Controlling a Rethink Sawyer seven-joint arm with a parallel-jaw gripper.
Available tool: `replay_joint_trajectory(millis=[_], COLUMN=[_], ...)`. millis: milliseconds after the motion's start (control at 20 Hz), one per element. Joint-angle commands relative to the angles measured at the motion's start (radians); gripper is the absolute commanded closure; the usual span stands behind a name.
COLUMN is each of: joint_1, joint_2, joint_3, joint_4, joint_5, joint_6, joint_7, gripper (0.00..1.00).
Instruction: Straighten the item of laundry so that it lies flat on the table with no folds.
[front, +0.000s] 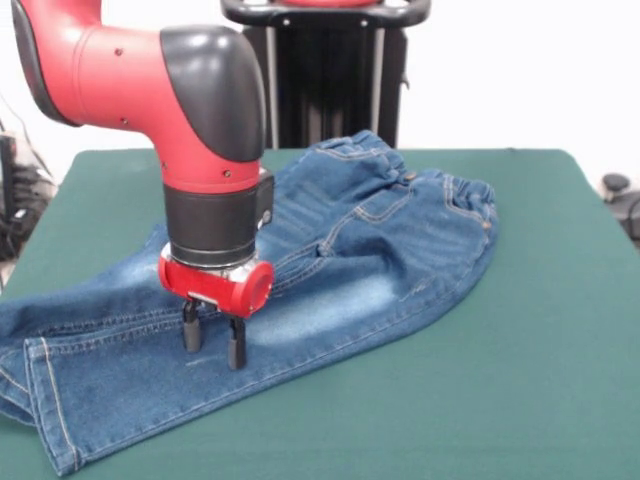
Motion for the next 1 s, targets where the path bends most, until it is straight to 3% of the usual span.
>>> replay_joint_trajectory(millis=[50,400,750,1000], joint_1=[0.026,-0.049,-0.263,-0.332], joint_2=[0.167,0.246,0.414,0.483], joint_3=[0.085,0.194,0.477,0.569], joint_4=[-0.009,-0.024,-0.014,-0.016], joint_5=[0.01,-0.015,-0.122,-0.195], joint_6=[-0.177,-0.238,-0.28,-0.283], joint_7=[0.138,0.09,-0.049,-0.068], gripper=[0.0,0.0,0.0,0.0])
